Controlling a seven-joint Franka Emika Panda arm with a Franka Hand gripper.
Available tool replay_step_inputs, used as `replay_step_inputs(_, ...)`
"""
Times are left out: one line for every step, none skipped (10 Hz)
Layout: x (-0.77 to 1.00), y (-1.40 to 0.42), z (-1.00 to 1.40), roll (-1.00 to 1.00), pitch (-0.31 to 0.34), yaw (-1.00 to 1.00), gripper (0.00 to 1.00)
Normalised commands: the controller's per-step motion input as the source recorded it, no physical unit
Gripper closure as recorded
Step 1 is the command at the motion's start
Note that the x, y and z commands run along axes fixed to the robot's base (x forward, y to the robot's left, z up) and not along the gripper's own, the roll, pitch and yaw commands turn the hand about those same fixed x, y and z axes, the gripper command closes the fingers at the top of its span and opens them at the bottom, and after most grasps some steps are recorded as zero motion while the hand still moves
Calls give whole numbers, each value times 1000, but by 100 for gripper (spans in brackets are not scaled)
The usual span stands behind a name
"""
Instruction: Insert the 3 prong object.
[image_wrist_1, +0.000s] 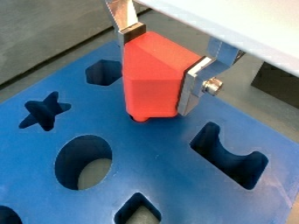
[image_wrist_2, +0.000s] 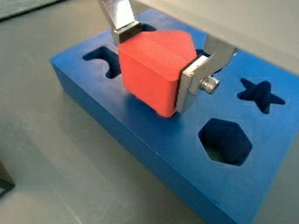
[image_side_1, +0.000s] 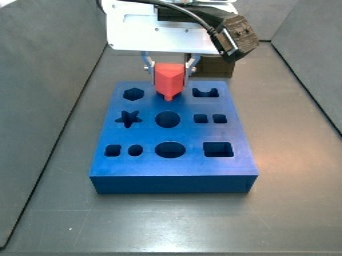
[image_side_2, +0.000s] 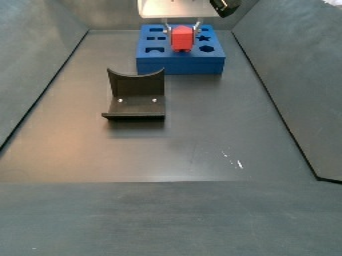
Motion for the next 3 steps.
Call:
replay_step_inputs(-86,-203,-326,374,0,0,100)
replay_step_inputs(-49,0,-166,0,-131,0,100)
replay_step_inputs(0,11,0,-17,0,0,100)
